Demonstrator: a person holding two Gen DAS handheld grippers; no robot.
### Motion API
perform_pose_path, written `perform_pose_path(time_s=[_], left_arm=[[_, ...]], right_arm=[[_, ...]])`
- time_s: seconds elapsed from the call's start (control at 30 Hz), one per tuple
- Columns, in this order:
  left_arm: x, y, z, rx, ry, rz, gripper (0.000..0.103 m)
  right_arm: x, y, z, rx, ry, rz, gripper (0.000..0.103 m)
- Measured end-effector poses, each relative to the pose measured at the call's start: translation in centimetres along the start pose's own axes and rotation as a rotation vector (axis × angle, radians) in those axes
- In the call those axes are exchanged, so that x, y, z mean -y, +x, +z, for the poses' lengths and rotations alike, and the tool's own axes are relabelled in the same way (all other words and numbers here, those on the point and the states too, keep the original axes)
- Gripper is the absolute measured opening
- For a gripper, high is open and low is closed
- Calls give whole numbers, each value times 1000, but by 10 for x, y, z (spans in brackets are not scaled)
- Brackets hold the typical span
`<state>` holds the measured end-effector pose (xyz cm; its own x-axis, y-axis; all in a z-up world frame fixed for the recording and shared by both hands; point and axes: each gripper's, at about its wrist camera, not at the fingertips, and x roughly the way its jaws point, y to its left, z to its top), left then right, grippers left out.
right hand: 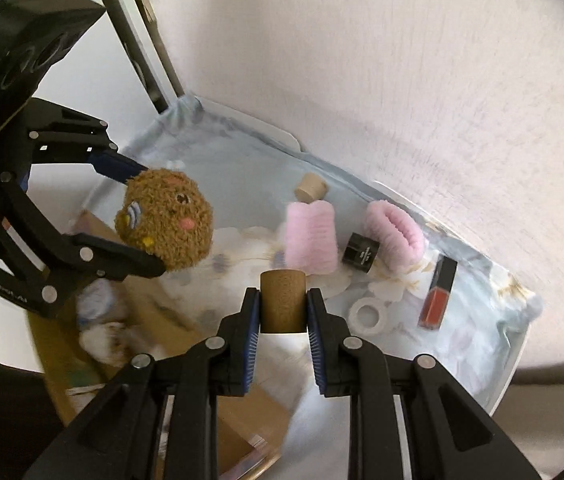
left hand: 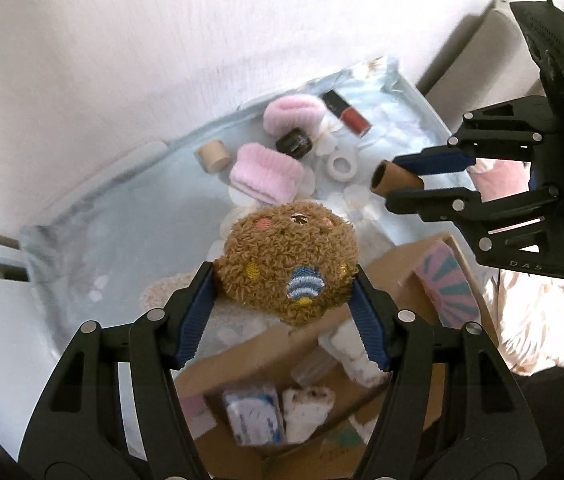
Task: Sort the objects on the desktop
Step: 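Carry the teddy bear and brown cylinder over the cardboard box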
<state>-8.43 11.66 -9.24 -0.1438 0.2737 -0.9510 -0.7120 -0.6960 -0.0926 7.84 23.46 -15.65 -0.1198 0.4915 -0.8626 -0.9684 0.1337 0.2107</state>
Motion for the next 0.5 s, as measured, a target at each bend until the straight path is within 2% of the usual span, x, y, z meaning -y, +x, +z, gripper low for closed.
perform_pose_path(time_s=[0.03,0.07,0.3,0.5], left_arm=[[1,-9,3,11,8,4,62],[4,-8,6,20,13,4,62],[9,-44,-34,70,11,-7,62],[18,-34,-82,52,-38,-28,62]], right_arm=[[-6,-9,-3,0,3,-4,21],[-27,-9,8,-1,2,-7,21],[-74,-42,-4,-4,26,-5,22],[-103,-37,-28,-25,64,22,21]])
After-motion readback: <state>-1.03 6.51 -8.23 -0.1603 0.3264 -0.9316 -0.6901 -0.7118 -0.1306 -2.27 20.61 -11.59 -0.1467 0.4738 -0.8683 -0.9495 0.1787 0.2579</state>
